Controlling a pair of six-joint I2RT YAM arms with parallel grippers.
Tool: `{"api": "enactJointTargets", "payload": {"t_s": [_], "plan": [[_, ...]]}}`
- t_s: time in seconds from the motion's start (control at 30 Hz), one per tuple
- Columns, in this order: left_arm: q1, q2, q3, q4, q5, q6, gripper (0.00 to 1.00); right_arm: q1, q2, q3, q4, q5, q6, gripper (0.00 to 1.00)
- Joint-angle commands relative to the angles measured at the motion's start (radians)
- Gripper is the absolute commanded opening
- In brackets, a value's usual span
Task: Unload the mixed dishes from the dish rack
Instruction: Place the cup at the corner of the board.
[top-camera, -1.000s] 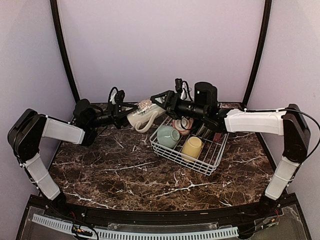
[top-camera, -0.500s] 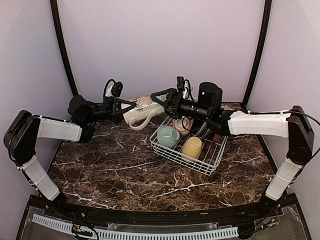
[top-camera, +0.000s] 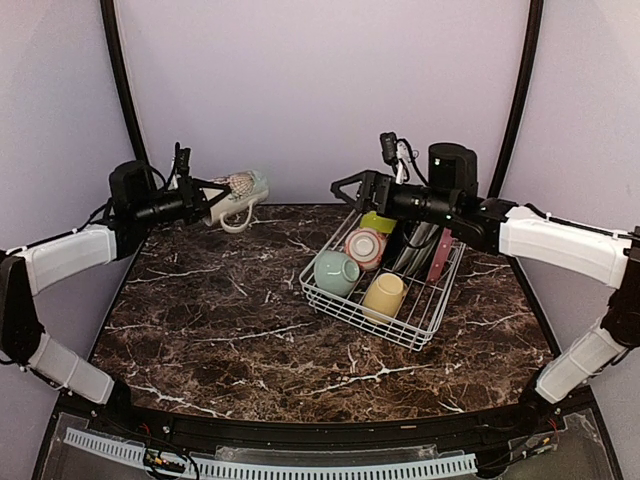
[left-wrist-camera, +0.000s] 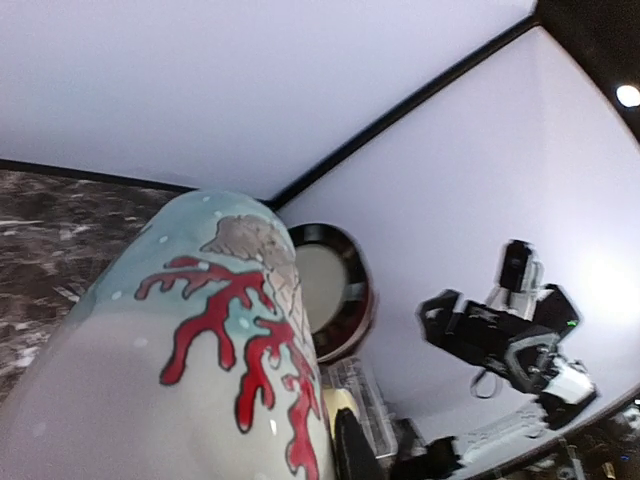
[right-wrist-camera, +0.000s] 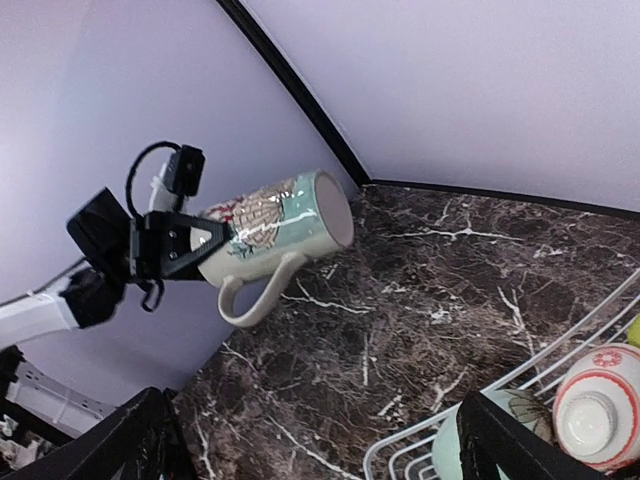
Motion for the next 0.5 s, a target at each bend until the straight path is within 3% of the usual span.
{"api": "enactJointTargets", "payload": {"t_s": [0.0,0.13,0.37,0.47], "plan": [[0.003,-0.103,0.21,-0.808,-0.674,0.624,0.01,0.013,-0.04,0.013,-0.251,0.087,-0.208,0.99],[0.003,-0.068,0.299,-0.992,-0.974,0.731,0.01,0.014,-0.078,-0.006,-0.316,0.137,-0.289,0.99],[0.006,0.109,0.425,-1.183,-1.1,0.78,0.01,0.016,-0.072,0.114,-0.592,0.365,-0.367,0.99],[0.015,0.169,0.456,-1.234,-1.112,0.786,0.01,0.017,-0.103,0.113,-0.621,0.404,-0.387,0.99]]}}
